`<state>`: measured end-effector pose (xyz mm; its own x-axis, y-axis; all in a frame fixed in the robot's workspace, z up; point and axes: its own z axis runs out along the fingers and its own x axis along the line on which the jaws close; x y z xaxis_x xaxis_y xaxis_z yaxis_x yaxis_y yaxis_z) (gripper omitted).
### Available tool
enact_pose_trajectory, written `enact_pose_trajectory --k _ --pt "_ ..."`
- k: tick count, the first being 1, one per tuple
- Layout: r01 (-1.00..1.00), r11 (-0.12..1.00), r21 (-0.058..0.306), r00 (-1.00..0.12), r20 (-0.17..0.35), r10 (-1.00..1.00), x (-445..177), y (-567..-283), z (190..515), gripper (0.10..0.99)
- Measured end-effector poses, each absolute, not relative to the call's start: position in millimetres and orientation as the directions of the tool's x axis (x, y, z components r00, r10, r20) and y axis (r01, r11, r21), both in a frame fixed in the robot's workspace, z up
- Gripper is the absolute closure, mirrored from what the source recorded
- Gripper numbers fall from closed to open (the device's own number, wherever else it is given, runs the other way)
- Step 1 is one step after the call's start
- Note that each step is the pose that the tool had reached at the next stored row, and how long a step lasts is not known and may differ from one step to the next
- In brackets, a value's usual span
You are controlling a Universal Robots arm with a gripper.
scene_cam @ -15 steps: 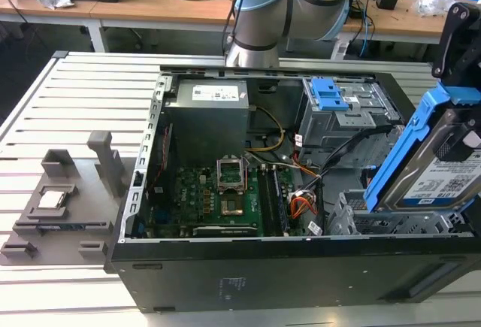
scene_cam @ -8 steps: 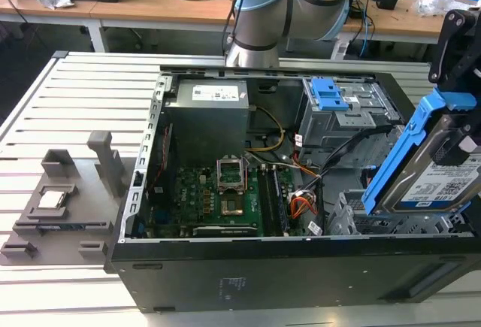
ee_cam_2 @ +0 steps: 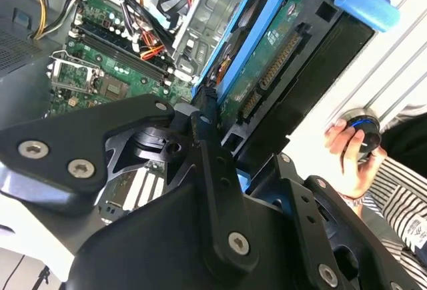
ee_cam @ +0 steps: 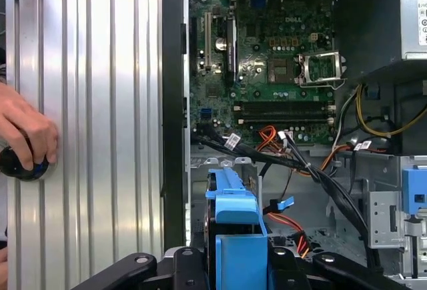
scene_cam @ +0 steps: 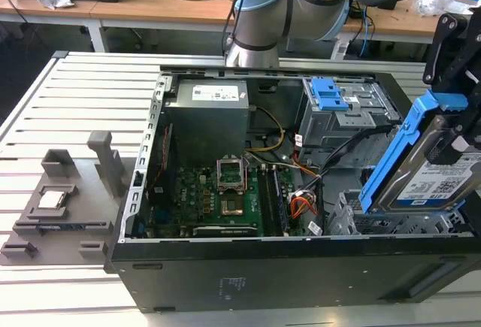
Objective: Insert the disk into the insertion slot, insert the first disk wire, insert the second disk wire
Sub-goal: 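Insert the disk into the insertion slot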
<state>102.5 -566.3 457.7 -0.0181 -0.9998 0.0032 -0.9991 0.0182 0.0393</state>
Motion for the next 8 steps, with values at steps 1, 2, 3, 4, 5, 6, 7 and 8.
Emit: enact_pose_trajectory --k 1,2,3,4,5,6,7,8 --pt "-0.999 0.018 0.039 -0.018 0.003 -1.000 102.5 -564.7 457.1 0.725" --pt "-0.999 0.018 0.039 -0.018 0.003 -1.000 102.5 -563.6 456.6 0.725" --pt "-0.999 0.018 0.039 -0.018 0.003 -1.000 102.5 -562.1 456.1 0.725" --pt "-0.999 0.018 0.039 -0.018 0.003 -1.000 102.5 -560.4 455.4 0.725" --pt "-0.999 0.018 0.039 -0.018 0.003 -1.000 102.5 -559.1 454.9 0.725" --pt "-0.999 0.018 0.039 -0.018 0.003 -1.000 102.5 -558.3 454.6 0.725" --pt "-0.999 0.018 0.039 -0.018 0.003 -1.000 102.5 -557.2 454.2 0.725" --pt "-0.999 0.018 0.039 -0.018 0.003 -1.000 102.5 -556.3 453.8 0.725"
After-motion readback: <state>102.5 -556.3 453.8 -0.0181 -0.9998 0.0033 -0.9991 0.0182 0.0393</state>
